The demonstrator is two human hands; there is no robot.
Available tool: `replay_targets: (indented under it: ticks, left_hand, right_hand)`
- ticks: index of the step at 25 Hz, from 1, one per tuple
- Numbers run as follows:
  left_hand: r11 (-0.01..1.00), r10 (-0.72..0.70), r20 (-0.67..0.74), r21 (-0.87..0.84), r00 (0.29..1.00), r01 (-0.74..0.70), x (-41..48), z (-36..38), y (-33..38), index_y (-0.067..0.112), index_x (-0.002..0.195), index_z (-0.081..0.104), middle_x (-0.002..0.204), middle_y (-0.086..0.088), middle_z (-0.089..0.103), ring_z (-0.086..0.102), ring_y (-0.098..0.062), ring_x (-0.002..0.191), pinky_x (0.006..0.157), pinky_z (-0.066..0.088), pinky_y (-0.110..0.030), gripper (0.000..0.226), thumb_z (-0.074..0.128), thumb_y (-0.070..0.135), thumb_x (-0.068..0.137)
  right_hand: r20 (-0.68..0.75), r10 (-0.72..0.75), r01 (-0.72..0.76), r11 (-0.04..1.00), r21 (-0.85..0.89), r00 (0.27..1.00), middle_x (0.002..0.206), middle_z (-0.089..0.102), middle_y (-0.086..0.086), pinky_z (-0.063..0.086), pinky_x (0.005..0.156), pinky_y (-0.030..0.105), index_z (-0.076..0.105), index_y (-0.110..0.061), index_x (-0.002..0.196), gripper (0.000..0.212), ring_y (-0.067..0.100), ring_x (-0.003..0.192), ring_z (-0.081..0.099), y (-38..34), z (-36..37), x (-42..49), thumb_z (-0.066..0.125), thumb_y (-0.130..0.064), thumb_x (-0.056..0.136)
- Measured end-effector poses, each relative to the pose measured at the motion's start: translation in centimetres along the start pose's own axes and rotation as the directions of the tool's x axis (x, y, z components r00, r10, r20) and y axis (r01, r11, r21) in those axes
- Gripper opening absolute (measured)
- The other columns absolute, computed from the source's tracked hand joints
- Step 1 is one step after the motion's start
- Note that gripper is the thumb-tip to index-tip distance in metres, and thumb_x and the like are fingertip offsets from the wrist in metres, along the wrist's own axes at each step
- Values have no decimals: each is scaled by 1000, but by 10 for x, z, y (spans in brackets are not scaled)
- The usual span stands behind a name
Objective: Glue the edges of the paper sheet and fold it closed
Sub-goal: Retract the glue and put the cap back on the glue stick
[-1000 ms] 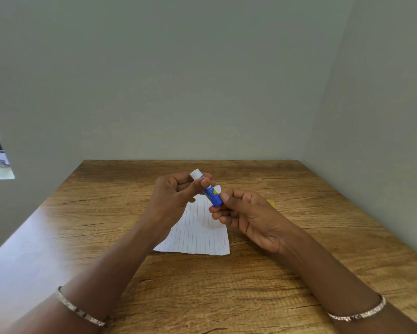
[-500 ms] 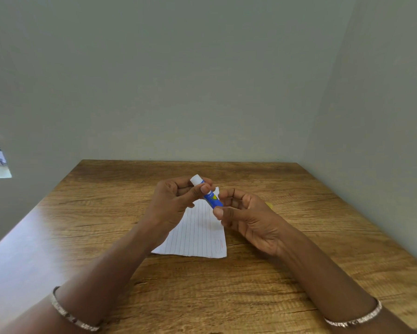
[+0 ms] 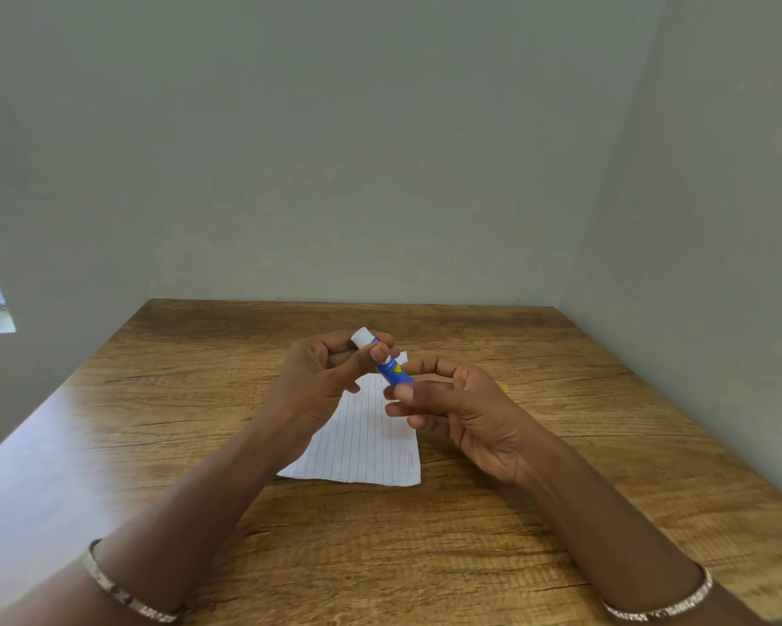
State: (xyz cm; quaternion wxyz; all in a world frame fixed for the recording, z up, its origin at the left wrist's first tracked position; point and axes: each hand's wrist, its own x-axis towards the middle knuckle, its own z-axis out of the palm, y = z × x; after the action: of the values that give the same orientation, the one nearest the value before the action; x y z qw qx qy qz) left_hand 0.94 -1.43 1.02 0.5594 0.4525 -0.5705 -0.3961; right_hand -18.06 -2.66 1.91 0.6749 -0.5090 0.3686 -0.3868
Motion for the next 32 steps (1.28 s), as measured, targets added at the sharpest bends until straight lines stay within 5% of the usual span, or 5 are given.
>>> replay_targets:
  ticks: [4, 12, 18, 26, 32]
  left_hand:
    - [1000, -2, 3, -1, 1000, 2, 1, -1, -1, 20, 103, 74, 98, 6, 79, 73, -9, 94, 72, 47, -26, 30, 66, 37, 80]
    - [1000, 12, 22, -2, 1000, -12, -3, 3, 1, 20, 102, 75, 98, 6, 79, 73, -9, 95, 72, 47, -29, 31, 68, 38, 78]
    - [1000, 8, -4, -14, 1000, -8, -3, 1, 2, 21, 99, 75, 94, 7, 80, 74, -8, 90, 72, 47, -28, 30, 68, 38, 75]
    - [1000, 19, 21, 5, 1000, -19, -5, 4, 7, 24, 97, 75, 93, 6, 80, 74, -7, 89, 72, 46, -27, 30, 69, 41, 74]
    - [999, 30, -3, -10, 1000, -30, -4, 1, 8, 23, 96, 75, 91, 6, 80, 74, -7, 85, 71, 47, -25, 28, 69, 39, 74]
  right_hand:
    - [48, 33, -33, 999, 3, 998, 103, 77, 21, 61, 62, 20, 67, -2, 119, 39, 22, 85, 78, -1, 2, 0, 65, -28, 91]
    - [-48, -33, 36, 998, 53, 998, 91, 73, 17, 58, 61, 22, 64, -5, 97, 27, 16, 68, 70, 2, -4, 4, 78, 2, 75]
    - [68, 90, -94, 994, 61, 994, 95, 76, 21, 64, 71, 25, 67, 4, 118, 40, 22, 80, 76, 0, 0, 1, 62, -28, 95]
    - [42, -32, 33, 999, -20, 999, 92, 71, 15, 58, 68, 23, 69, -8, 93, 15, 14, 73, 70, 3, -2, 2, 75, 0, 82]
    - [78, 82, -91, 989, 118, 994, 90, 75, 21, 63, 67, 23, 66, 2, 116, 42, 18, 73, 75, 0, 4, -1, 65, -30, 89]
